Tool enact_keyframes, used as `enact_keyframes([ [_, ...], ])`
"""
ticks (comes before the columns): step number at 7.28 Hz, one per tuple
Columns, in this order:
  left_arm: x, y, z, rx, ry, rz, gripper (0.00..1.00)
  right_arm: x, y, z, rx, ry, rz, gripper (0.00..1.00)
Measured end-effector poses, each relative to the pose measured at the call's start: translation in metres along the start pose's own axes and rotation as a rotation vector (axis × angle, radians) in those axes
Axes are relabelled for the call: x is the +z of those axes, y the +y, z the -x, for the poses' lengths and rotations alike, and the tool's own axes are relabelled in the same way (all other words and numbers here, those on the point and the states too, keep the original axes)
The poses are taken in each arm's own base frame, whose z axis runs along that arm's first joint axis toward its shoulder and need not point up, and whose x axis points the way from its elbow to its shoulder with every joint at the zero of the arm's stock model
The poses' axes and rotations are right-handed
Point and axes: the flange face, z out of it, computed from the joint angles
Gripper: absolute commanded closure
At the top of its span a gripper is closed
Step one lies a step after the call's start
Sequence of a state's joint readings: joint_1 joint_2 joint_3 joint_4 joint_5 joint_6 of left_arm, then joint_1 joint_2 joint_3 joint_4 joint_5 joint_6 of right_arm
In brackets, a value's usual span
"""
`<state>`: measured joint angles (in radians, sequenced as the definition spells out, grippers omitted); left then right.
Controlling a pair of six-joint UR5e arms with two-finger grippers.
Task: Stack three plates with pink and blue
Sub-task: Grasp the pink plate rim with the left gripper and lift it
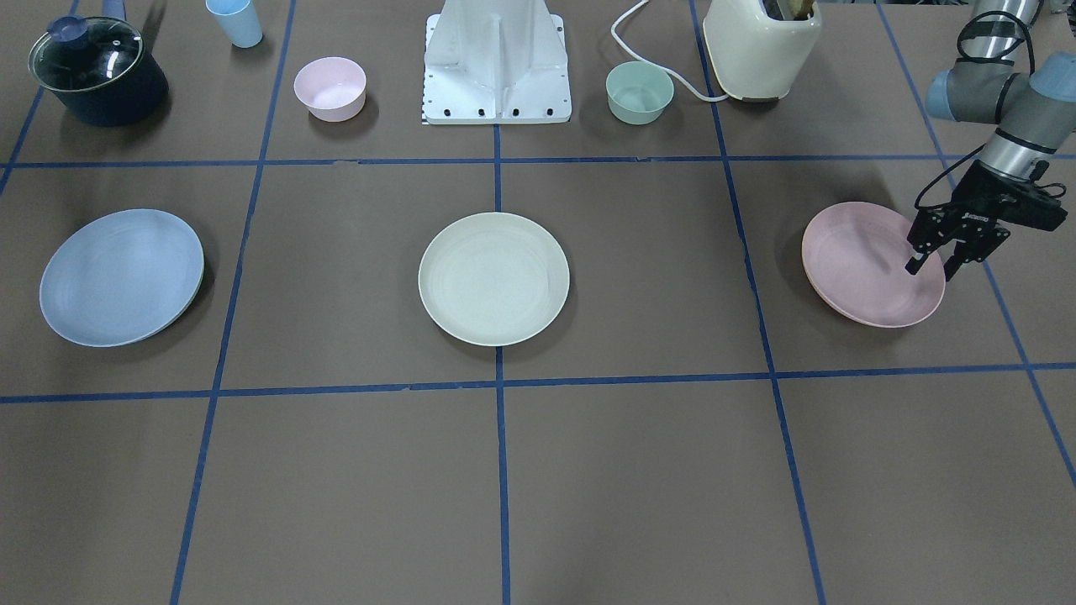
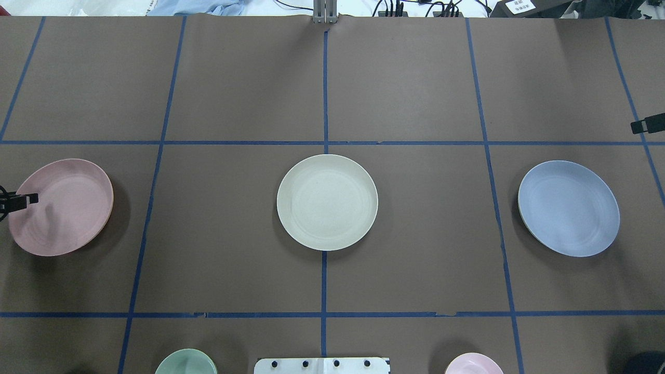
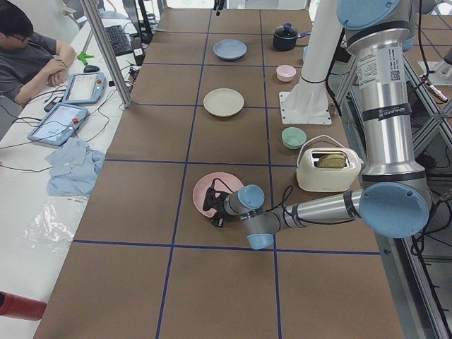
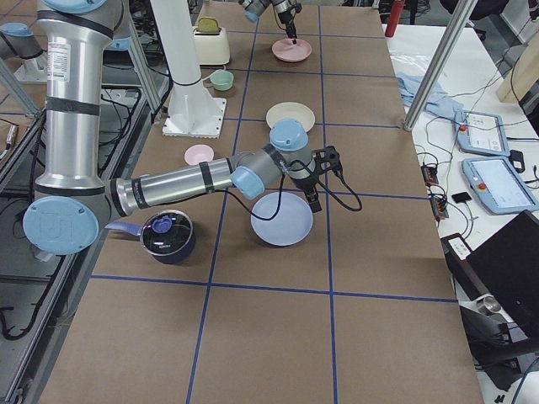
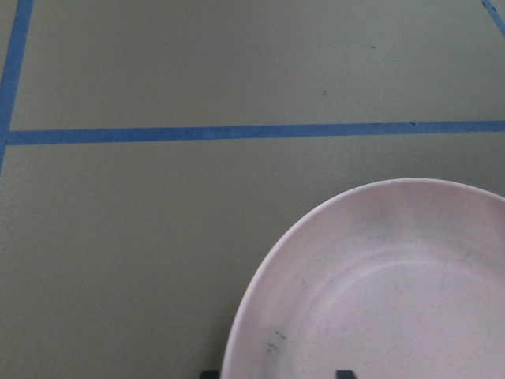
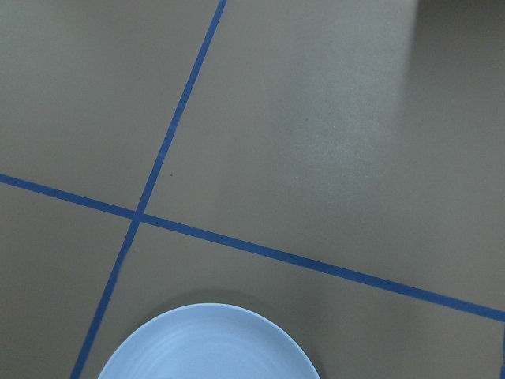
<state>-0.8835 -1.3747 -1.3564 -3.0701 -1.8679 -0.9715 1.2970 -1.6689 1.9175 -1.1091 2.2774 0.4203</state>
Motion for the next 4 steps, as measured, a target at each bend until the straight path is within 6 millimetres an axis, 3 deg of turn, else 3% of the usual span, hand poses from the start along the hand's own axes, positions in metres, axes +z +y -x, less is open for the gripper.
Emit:
enact_keyframes([
  [4,-0.0076,-0.0030,-0.0047,0.007,0.024,-0.014,1.00,0.0009,0.0008,-0.0005,0.002,-0.002,0.004,0.00],
])
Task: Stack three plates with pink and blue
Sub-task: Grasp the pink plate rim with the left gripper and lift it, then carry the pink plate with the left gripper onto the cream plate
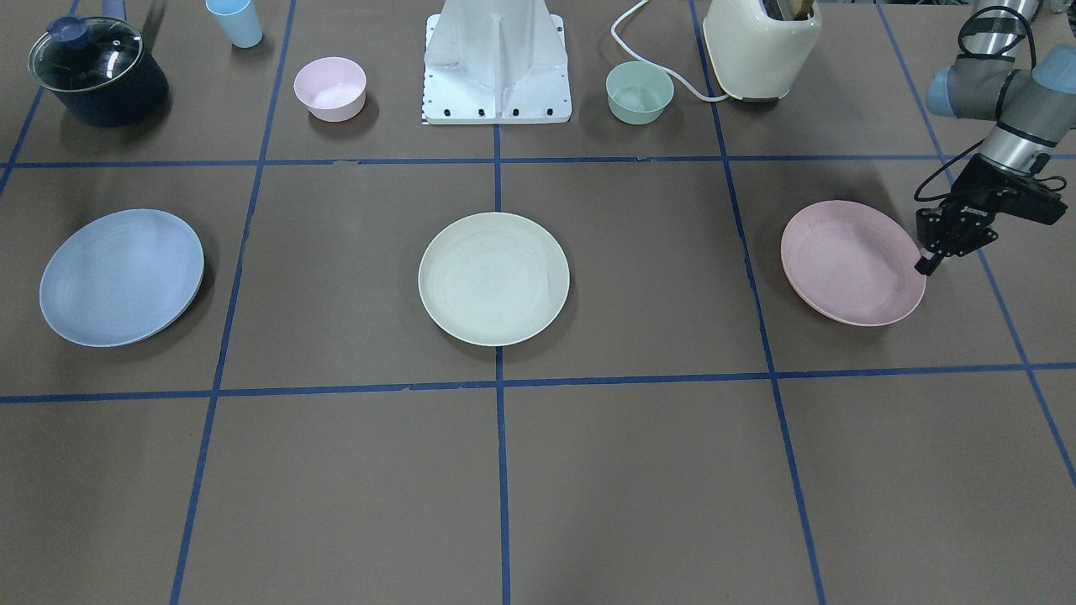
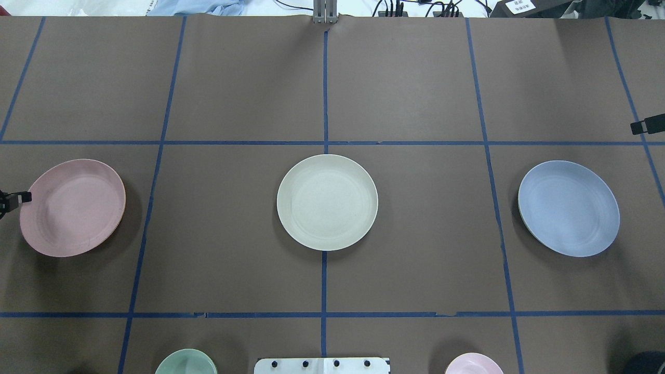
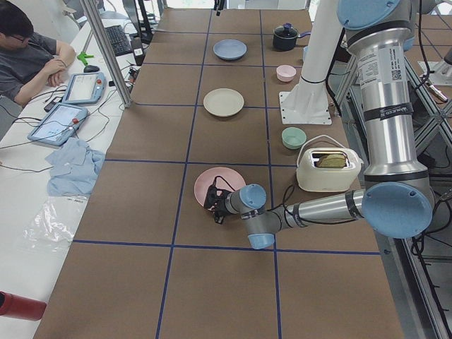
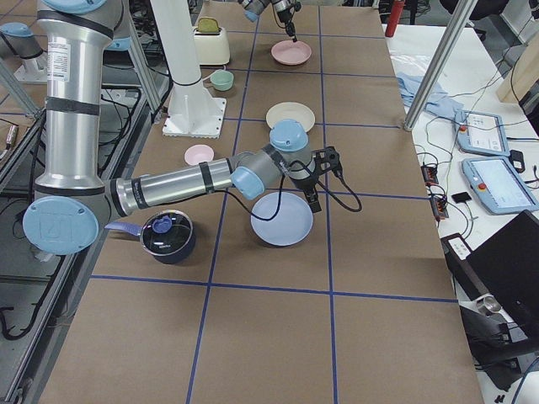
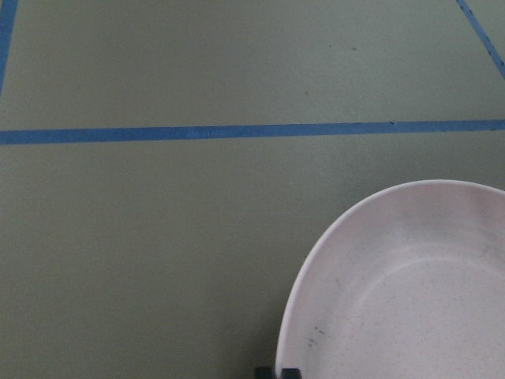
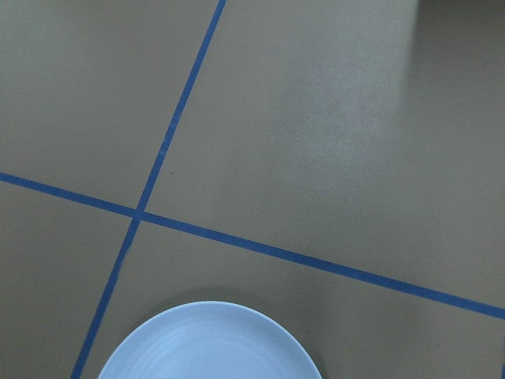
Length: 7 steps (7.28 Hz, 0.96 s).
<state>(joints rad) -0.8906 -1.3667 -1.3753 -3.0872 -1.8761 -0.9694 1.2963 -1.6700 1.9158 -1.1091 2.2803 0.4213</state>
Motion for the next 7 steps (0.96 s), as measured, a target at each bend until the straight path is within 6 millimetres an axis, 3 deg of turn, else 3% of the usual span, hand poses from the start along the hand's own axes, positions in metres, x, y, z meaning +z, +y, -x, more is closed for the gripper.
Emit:
enact_keyframes([
  [3,-0.001,-0.015,-0.013,0.002,0.043,0.013,1.00,0.002,0.001,0.000,0.001,-0.001,0.004,0.00],
  [5,-0.004,-0.046,-0.026,-0.011,0.100,0.004,1.00,0.002,0.001,0.001,-0.001,-0.002,0.005,0.00],
  [6,-0.006,-0.067,-0.041,-0.036,0.133,-0.011,1.00,0.003,0.001,0.001,-0.001,-0.002,0.006,0.00],
  [7,-0.002,-0.096,-0.069,-0.089,0.156,-0.022,1.00,0.003,0.001,0.001,-0.001,-0.002,0.006,0.00],
])
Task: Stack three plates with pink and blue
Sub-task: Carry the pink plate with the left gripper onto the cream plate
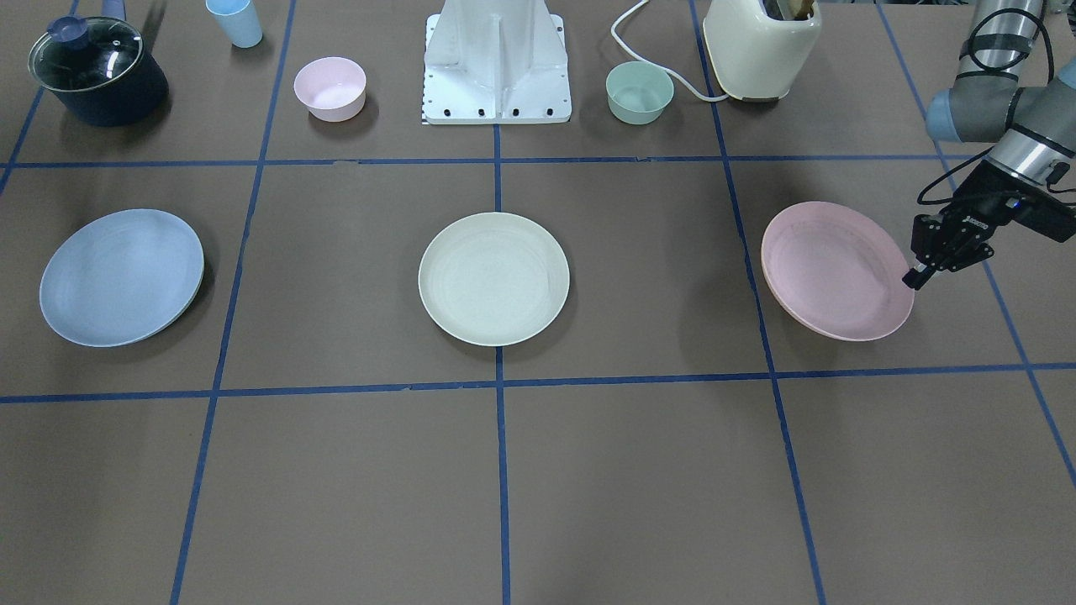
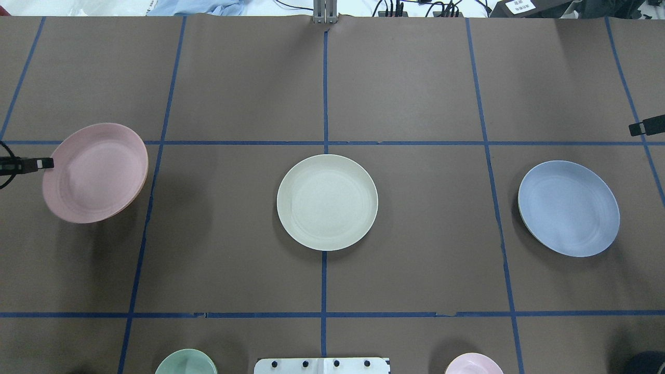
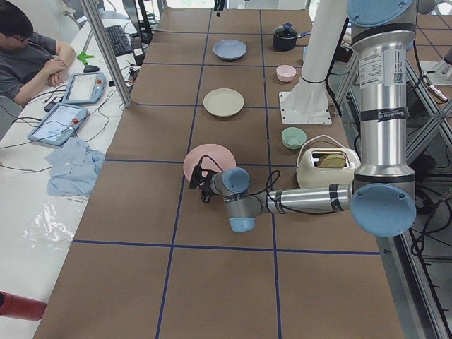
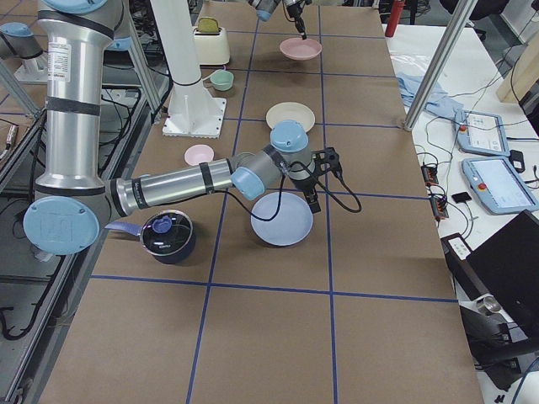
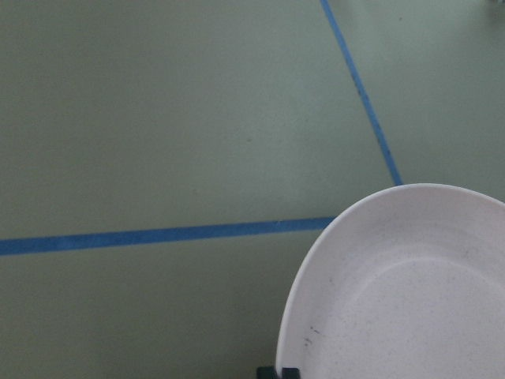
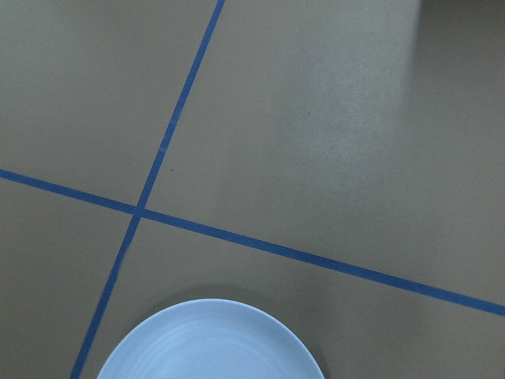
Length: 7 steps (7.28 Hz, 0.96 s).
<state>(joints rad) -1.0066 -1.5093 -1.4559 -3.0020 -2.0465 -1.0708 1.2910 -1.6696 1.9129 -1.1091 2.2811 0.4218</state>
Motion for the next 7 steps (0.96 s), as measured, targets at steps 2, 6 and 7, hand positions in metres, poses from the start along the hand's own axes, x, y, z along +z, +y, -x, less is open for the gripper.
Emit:
enact_keyframes([
  [2,0.024,-0.066,-0.097,-0.088,-0.013,-0.003,1.00,0.000,0.000,0.000,-0.001,0.000,0.000,0.00],
  [6,0.121,-0.069,-0.320,-0.195,-0.061,0.055,1.00,0.002,0.000,0.001,0.001,-0.001,0.002,0.00],
  [7,0.142,-0.043,-0.363,-0.200,-0.070,0.069,1.00,0.002,0.000,0.001,0.003,-0.002,0.003,0.00],
])
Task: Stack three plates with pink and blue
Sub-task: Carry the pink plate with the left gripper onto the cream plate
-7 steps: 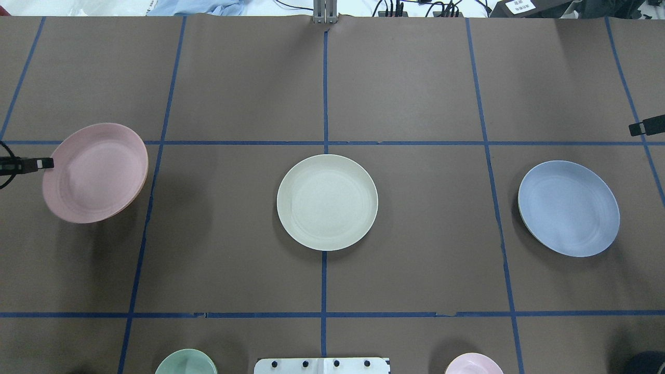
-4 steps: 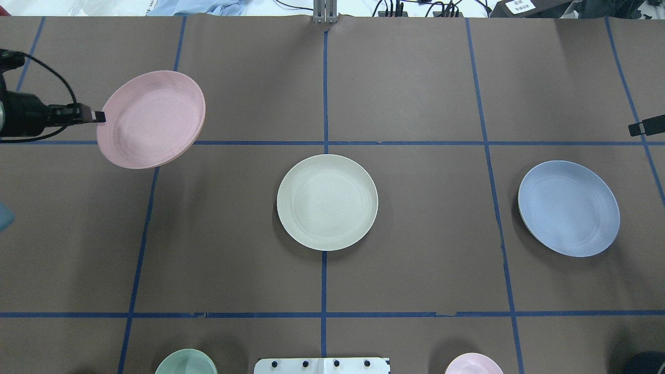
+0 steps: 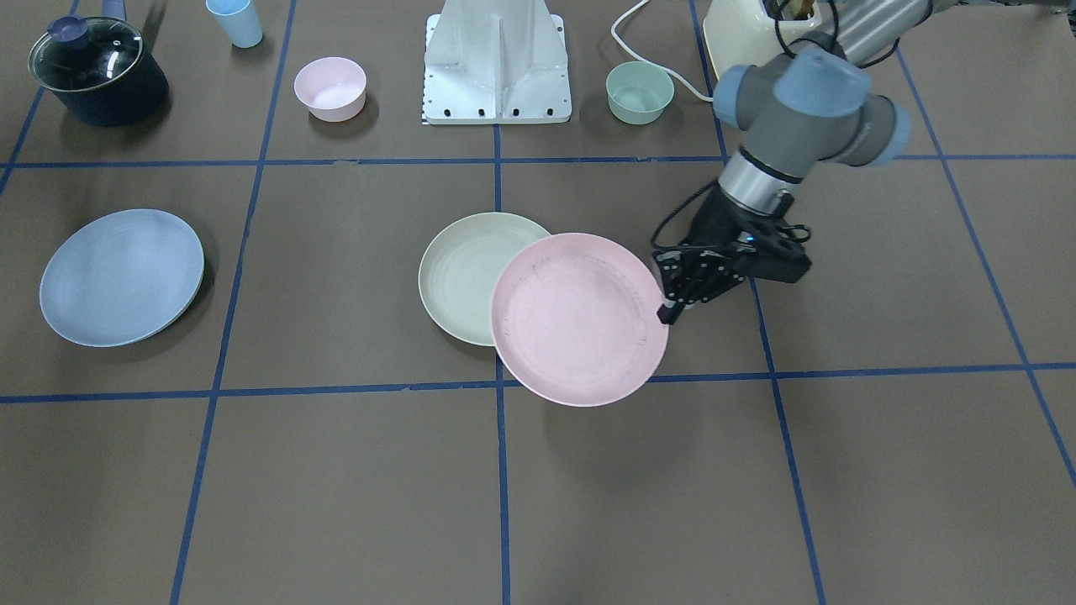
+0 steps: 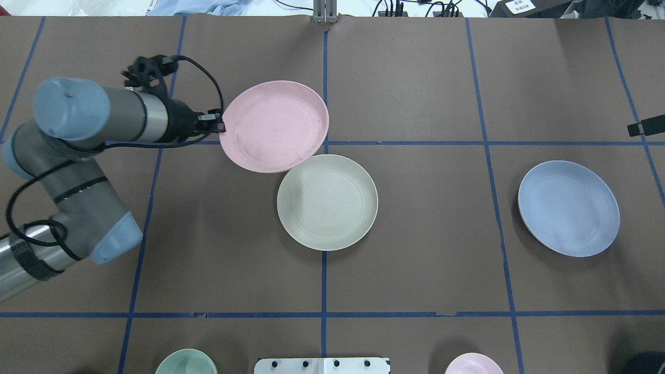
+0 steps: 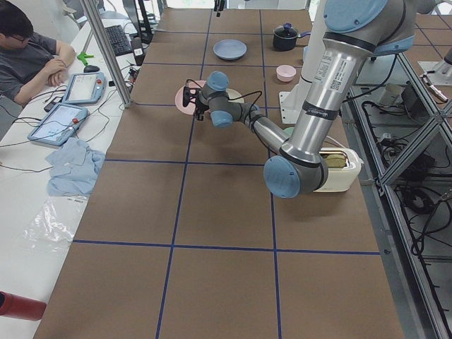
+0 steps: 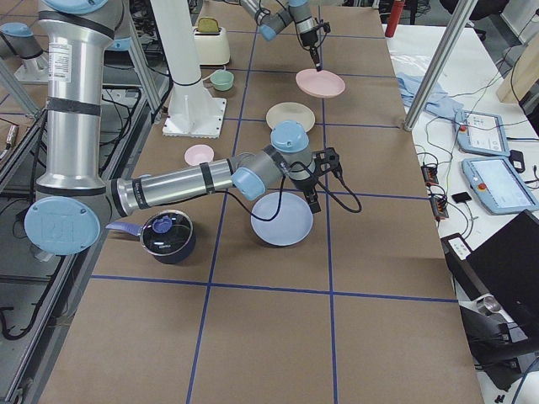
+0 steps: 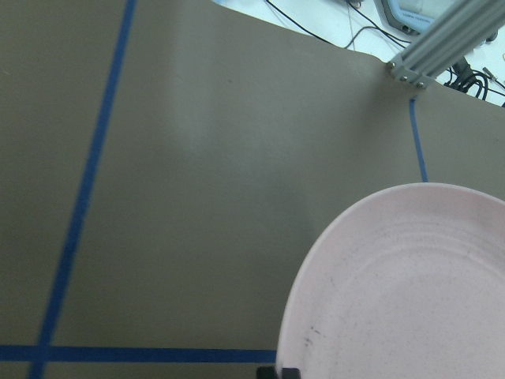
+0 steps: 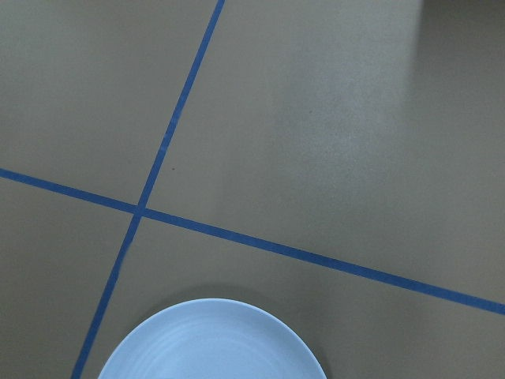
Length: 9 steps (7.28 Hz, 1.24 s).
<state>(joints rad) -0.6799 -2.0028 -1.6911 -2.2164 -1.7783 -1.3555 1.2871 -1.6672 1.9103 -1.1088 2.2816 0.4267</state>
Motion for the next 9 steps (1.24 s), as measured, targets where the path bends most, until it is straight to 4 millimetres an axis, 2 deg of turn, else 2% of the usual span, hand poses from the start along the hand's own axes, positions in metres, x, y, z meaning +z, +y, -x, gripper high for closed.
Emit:
enact_keyframes([
  [1,0.014,0.032,-0.023,0.009,-0.004,0.003,1.00,0.000,-0.001,0.001,0.003,-0.001,0.000,0.00],
  [2,0.024,0.058,-0.034,0.023,-0.008,-0.003,1.00,0.001,-0.001,0.002,0.003,-0.001,0.000,0.00],
  [4,0.039,0.106,-0.048,0.056,-0.028,-0.014,1.00,0.002,-0.002,0.003,0.001,-0.003,0.001,0.00],
  [5,0.044,0.122,-0.051,0.070,-0.044,-0.014,1.00,0.003,-0.003,0.004,0.001,-0.003,0.002,0.00],
  [6,0.047,0.131,-0.053,0.080,-0.054,-0.014,0.44,0.003,-0.003,0.004,0.001,-0.004,0.003,0.00],
  [7,0.048,0.138,-0.054,0.088,-0.058,-0.014,0.00,0.004,-0.003,0.004,0.002,-0.004,0.004,0.00],
  [9,0.044,0.139,-0.057,0.106,-0.052,-0.014,0.00,0.009,-0.001,-0.001,0.012,0.000,0.014,0.00],
])
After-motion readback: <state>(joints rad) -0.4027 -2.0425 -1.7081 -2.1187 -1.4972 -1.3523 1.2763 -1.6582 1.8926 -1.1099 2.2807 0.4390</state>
